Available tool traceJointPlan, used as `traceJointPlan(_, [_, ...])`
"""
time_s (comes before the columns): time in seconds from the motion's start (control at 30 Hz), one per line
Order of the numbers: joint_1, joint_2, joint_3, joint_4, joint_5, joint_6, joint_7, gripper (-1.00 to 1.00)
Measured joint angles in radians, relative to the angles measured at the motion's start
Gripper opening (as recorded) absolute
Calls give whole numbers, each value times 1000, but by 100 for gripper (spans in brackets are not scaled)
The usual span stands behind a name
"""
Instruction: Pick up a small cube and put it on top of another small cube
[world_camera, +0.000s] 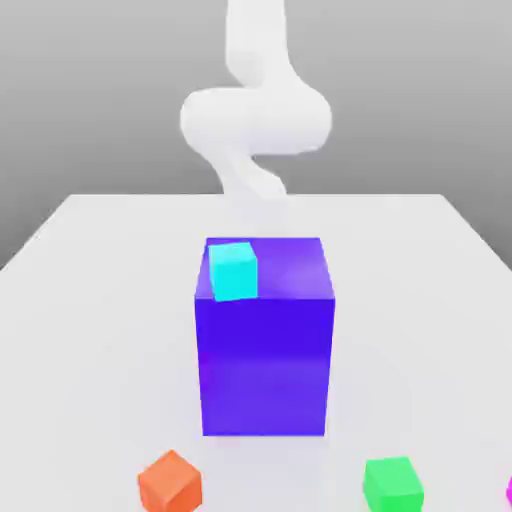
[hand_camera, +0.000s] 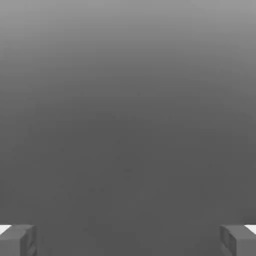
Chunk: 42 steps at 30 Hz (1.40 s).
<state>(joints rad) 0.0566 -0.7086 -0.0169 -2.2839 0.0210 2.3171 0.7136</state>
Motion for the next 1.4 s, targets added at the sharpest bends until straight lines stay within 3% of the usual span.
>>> traceJointPlan(0.3, [185,334,-40,59,80,61,-317,0])
traceJointPlan(0.63, [326,695,1,122,129,129,-635,0])
traceJointPlan(0.83, [378,907,39,159,88,177,-779,0])
traceJointPlan(1.07, [450,1149,73,200,-40,232,-892,0])
traceJointPlan(1.2, [472,1292,65,232,-76,319,-903,0])
traceJointPlan(1.23, [474,1322,63,239,-78,341,-903,-100])
traceJointPlan(1.4, [474,1322,63,239,-77,339,-903,-100])
